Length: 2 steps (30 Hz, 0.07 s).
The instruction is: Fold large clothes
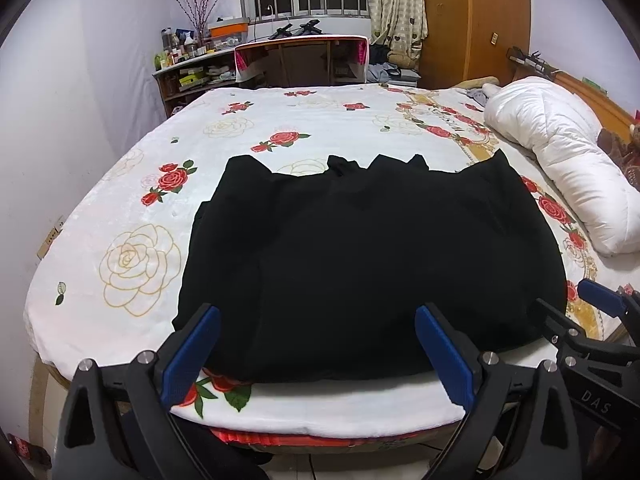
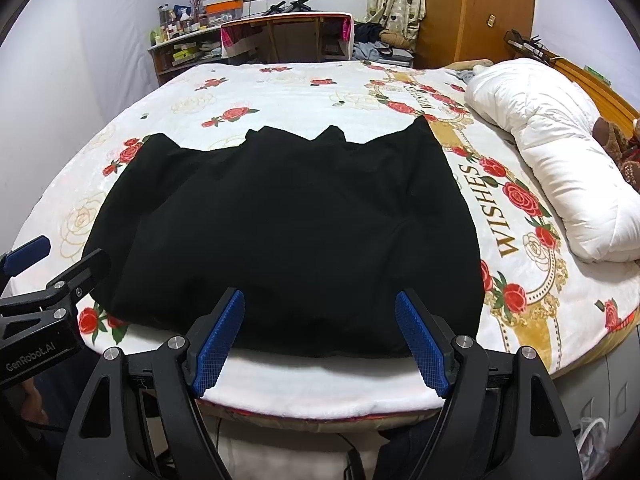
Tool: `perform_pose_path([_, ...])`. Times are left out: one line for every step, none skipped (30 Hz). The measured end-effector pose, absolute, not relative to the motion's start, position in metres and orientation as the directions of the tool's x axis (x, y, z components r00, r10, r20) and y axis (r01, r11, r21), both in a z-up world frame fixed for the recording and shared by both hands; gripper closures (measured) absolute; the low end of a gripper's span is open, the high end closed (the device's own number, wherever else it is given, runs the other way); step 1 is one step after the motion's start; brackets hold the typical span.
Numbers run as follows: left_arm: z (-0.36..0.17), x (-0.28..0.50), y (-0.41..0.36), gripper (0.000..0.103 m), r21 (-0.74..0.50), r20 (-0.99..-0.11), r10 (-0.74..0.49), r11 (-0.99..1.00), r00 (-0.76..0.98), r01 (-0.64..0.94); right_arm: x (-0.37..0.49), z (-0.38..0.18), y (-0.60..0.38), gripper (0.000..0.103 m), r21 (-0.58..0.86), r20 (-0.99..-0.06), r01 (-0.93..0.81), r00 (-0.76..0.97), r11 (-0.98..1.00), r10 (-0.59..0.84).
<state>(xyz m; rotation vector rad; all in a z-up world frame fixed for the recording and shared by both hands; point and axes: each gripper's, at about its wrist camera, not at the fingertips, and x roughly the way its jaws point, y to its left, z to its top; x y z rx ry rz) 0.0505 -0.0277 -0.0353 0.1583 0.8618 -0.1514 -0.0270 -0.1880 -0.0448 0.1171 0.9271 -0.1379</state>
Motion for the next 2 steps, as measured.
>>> perform_pose_path([-0.0352, 0.0507, -0.0274, 0.004, 0.07, -0.765, -0.075, 0.978, 0.64, 0.198, -0.0273, -0.0443, -0.1875, 0.025, 0.041, -0.803, 0.169, 0.592, 0.985, -0.069])
perform_pose_path([-0.0351, 0.0508, -0.0272, 0.004, 0.065, -0.766, -0.079, 0.978, 0.638, 0.199, -0.0273, -0.0443, -0.1875, 0.025, 0.041, -0.803, 0.17, 0.593, 0.985, -0.069])
